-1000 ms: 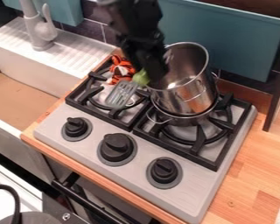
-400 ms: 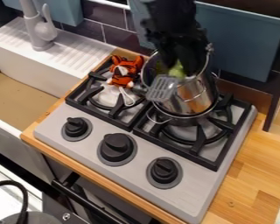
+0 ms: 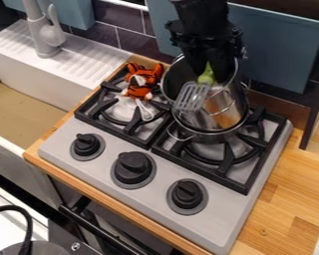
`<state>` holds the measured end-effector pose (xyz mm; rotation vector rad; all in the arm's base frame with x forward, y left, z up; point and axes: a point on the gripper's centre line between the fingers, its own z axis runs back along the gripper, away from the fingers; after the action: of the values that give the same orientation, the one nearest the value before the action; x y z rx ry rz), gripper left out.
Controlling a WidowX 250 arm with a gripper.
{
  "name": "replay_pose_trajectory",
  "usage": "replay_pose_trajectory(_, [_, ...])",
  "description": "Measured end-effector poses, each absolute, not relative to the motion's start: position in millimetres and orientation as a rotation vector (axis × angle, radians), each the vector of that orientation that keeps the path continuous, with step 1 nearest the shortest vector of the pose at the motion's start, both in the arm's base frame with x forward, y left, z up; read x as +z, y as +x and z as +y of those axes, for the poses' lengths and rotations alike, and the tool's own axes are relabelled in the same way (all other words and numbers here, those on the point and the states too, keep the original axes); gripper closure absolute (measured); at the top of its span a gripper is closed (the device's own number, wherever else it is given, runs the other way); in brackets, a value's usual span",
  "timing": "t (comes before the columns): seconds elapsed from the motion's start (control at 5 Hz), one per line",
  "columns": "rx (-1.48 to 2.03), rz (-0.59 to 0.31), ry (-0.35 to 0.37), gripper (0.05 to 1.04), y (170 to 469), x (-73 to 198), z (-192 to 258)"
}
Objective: Put the spatula inside the pot
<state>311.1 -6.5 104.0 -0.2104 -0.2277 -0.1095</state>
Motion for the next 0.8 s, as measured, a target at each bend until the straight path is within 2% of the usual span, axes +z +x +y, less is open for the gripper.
replay_pose_trajectory(0.2, [-0.083, -0.222, -0.194, 0.629, 319.5, 102.0, 0.4])
replay_pose_trajectory(0.4, [-0.071, -0.210, -0.164, 0.341, 325.2, 102.4, 6.1])
replay_pose_trajectory(0.6, [-0.076, -0.213, -0.148, 0.102, 327.1, 103.7, 8.7])
replay_pose_trajectory(0.8, [-0.070, -0.204, -0.145, 0.087, 326.8, 106.5, 12.6])
